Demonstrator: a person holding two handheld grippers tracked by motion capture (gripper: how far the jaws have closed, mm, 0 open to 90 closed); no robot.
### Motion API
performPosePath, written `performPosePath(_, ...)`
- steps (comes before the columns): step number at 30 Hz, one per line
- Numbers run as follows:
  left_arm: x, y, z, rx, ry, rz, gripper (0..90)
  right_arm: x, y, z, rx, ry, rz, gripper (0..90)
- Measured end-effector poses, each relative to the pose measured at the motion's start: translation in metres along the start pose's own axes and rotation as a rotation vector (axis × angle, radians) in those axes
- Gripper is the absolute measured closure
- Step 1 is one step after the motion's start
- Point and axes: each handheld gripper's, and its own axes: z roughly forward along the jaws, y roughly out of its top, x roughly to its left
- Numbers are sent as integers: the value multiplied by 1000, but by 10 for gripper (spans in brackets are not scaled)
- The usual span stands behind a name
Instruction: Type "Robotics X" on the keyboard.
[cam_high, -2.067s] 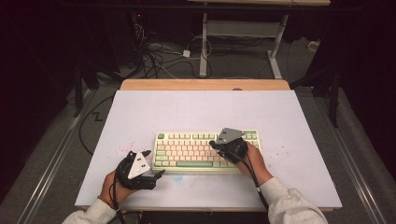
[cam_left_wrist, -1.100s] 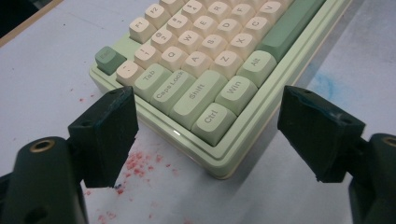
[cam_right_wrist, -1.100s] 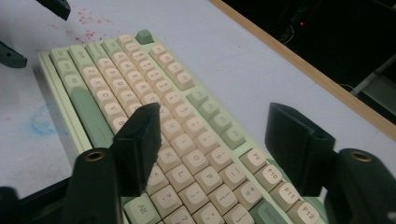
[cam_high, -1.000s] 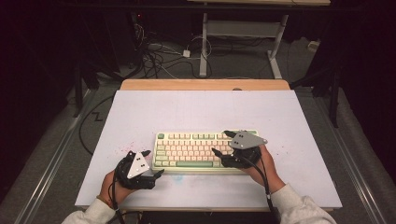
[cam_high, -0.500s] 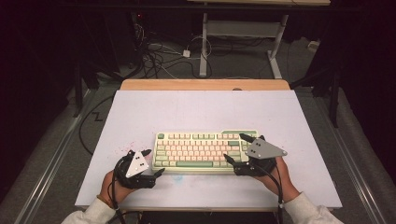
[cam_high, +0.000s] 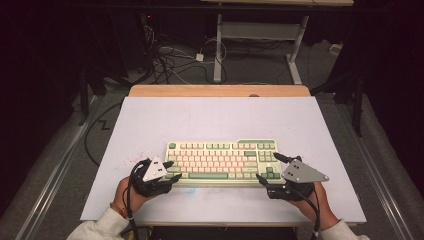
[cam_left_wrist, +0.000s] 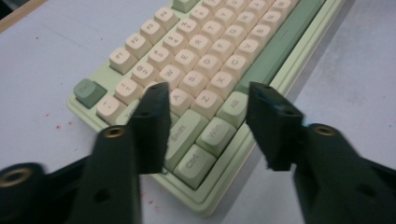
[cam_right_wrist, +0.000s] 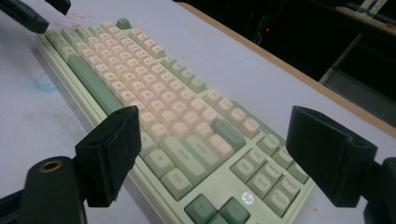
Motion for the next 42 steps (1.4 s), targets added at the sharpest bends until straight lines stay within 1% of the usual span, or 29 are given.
performPosePath(1,-1,3,0,-2,-1,6,557,0,-2,-2,8,-1,-6,188)
performPosePath(2,-1,5,1,-5,-16,11,602,0,-4,-4,10,-10,-11,187)
performPosePath(4,-1,11,2,-2,-47,23,661,-1,-7,-8,7,-12,4,188)
performPosePath(6,-2,17,4,-1,-71,29,742,-2,-10,-10,7,-20,6,188)
performPosePath(7,-2,21,6,3,-80,33,798,-3,-12,-12,8,-19,13,188)
performPosePath(10,-4,30,11,14,-94,44,875,-4,-15,-14,13,-26,12,188)
performPosePath(11,-5,34,13,25,-96,56,877,-5,-16,-14,18,-28,15,188)
performPosePath(14,-7,43,20,39,-109,73,877,-7,-17,-13,19,-28,23,188)
performPosePath(19,-11,57,32,48,-132,89,878,-8,-17,-12,19,-28,21,188)
performPosePath(20,-11,60,35,54,-141,94,877,-8,-17,-12,19,-29,19,187)
performPosePath(24,-13,66,47,74,-153,108,878,-9,-17,-13,16,-33,15,186)
performPosePath(26,-14,69,52,84,-150,115,877,-10,-17,-14,14,-34,19,186)
performPosePath(28,-15,70,56,90,-156,115,877,-10,-17,-14,12,-35,14,186)
performPosePath(29,-15,71,58,96,-152,121,877,-10,-17,-14,11,-37,12,186)
performPosePath(31,-15,72,62,103,-158,120,877,-9,-17,-14,13,-36,12,186)
performPosePath(32,-16,73,63,106,-153,121,878,-9,-18,-14,13,-35,10,186)
performPosePath(35,-16,74,67,113,-161,123,877,-7,-19,-12,22,-29,7,186)
performPosePath(36,-17,74,68,118,-158,128,877,-7,-19,-12,22,-27,3,187)
performPosePath(40,-18,75,70,126,-153,131,877,-6,-19,-11,28,-26,-6,186)
performPosePath(42,-19,73,73,138,-155,133,877,-5,-19,-10,31,-23,-7,186)
